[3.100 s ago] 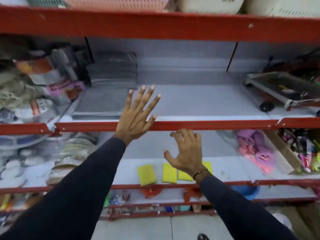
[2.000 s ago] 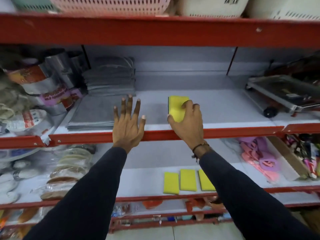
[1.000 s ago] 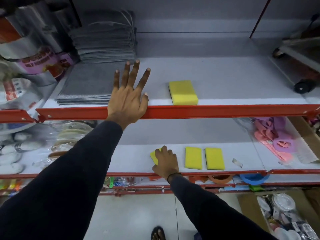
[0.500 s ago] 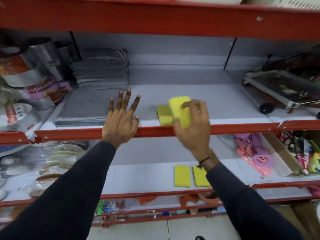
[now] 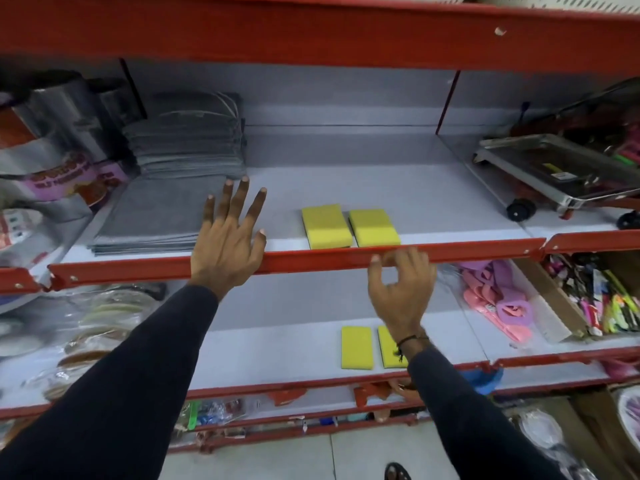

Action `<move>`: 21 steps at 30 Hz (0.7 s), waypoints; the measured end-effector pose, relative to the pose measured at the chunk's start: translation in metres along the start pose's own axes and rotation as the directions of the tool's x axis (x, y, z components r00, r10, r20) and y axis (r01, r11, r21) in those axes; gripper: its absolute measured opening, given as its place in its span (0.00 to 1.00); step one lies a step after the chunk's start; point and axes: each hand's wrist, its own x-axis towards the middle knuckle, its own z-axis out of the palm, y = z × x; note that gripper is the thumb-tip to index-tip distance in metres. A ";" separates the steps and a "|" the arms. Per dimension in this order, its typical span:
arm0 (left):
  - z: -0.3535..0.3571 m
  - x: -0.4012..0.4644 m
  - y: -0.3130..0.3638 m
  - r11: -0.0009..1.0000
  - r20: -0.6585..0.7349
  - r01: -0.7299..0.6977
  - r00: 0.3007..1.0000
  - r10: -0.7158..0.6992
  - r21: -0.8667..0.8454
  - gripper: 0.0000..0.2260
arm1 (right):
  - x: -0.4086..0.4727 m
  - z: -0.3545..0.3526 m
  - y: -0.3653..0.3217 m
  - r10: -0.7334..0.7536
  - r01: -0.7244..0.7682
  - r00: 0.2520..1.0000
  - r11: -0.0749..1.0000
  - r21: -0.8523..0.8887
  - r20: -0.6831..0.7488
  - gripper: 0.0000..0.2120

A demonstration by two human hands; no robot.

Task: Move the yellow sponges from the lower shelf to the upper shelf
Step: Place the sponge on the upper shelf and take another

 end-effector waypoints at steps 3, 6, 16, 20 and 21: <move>0.002 0.001 0.000 1.000 -0.012 0.004 1.000 -0.004 -0.009 0.34 | -0.075 0.017 0.034 0.126 -0.064 0.915 0.983 -0.171 0.382 0.11; 0.004 0.003 -0.002 1.000 -0.014 -0.013 1.000 0.013 -0.011 0.33 | -0.129 0.042 0.067 0.372 0.025 0.554 0.887 -0.461 0.745 0.31; 0.004 0.005 -0.003 1.000 0.027 0.004 1.000 -0.005 0.008 0.34 | -0.149 0.076 0.038 0.168 0.144 0.370 0.961 -0.235 0.914 0.27; 0.001 0.006 -0.003 1.000 0.034 0.009 0.999 -0.008 -0.016 0.34 | -0.119 0.046 0.012 -0.129 0.133 0.589 0.989 0.061 0.798 0.19; 0.000 0.006 -0.002 1.000 0.034 0.009 0.999 -0.009 -0.021 0.34 | -0.108 0.034 0.006 -0.197 0.134 0.626 0.980 0.145 0.755 0.18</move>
